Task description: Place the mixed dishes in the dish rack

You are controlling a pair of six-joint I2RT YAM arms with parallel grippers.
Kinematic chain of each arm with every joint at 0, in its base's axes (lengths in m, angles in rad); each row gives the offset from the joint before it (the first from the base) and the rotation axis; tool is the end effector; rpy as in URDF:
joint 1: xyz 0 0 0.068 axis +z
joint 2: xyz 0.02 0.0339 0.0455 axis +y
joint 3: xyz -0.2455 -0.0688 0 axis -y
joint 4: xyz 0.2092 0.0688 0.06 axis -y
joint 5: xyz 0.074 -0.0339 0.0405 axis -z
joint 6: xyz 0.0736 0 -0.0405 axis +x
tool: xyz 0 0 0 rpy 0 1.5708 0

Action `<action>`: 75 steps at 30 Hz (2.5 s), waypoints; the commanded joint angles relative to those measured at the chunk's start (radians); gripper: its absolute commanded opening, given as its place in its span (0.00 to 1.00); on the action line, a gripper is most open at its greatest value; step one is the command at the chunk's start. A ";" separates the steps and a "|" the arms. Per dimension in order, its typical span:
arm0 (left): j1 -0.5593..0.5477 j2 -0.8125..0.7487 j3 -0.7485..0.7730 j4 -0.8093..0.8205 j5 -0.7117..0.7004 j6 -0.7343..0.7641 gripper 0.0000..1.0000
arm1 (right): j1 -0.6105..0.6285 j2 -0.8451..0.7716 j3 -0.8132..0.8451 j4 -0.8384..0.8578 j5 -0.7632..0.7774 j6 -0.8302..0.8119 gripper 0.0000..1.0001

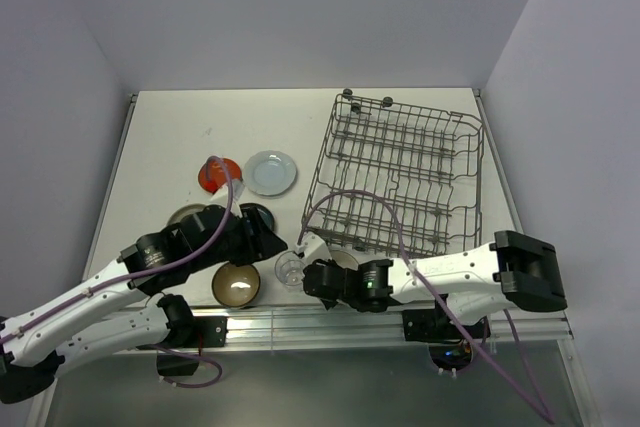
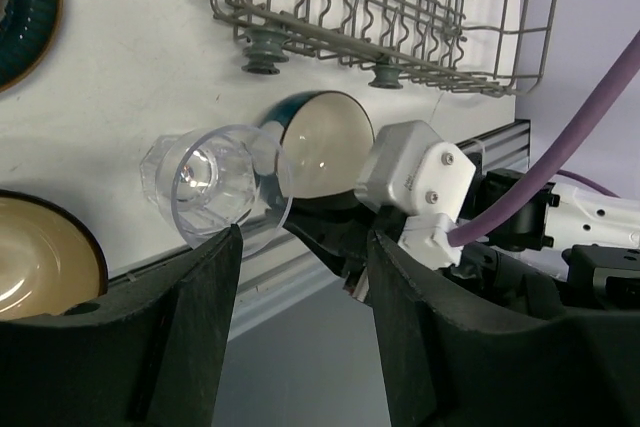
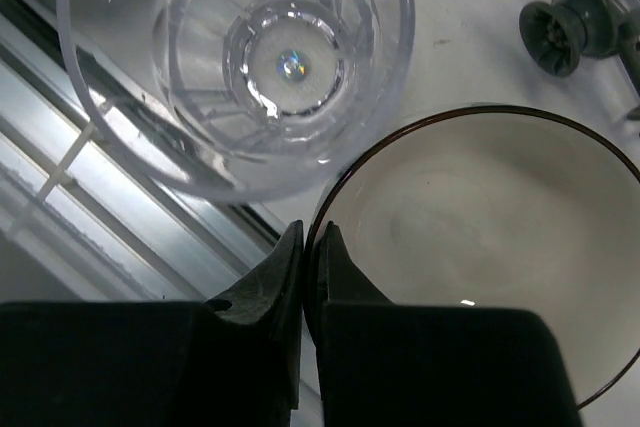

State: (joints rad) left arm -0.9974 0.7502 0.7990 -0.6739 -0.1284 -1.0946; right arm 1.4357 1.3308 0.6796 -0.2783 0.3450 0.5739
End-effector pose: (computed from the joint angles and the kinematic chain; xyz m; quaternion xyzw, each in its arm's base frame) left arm 0.0978 -0.1340 0.2650 -0.0723 0.8860 -0.3647 0.2771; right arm 0.0584 0.2445 0.1581 -0.3414 0.8721 0.1747 0.3040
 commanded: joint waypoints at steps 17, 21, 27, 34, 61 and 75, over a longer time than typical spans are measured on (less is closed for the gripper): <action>-0.102 0.041 -0.029 0.034 0.046 -0.085 0.52 | 0.048 -0.102 0.083 -0.138 0.101 0.161 0.84; -0.174 0.115 -0.001 0.033 0.009 -0.113 0.51 | 0.052 -0.231 0.124 -0.330 0.224 0.298 0.85; -0.302 0.231 0.063 0.010 -0.079 -0.183 0.50 | 0.052 -0.508 0.193 -0.801 0.498 0.714 0.95; -0.357 0.383 0.062 0.008 -0.138 -0.459 0.48 | 0.051 -0.782 0.215 -0.906 0.546 0.817 1.00; -0.422 0.606 0.135 -0.133 -0.243 -0.985 0.45 | 0.052 -0.771 0.158 -0.881 0.496 0.804 0.99; -0.429 0.712 0.160 -0.118 -0.269 -1.044 0.42 | 0.051 -0.766 0.137 -0.857 0.483 0.784 0.99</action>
State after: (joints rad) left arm -1.4166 1.4467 0.9180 -0.7761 -0.3660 -1.9858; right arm 1.4834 0.5644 0.8345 -1.1599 0.7998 1.3518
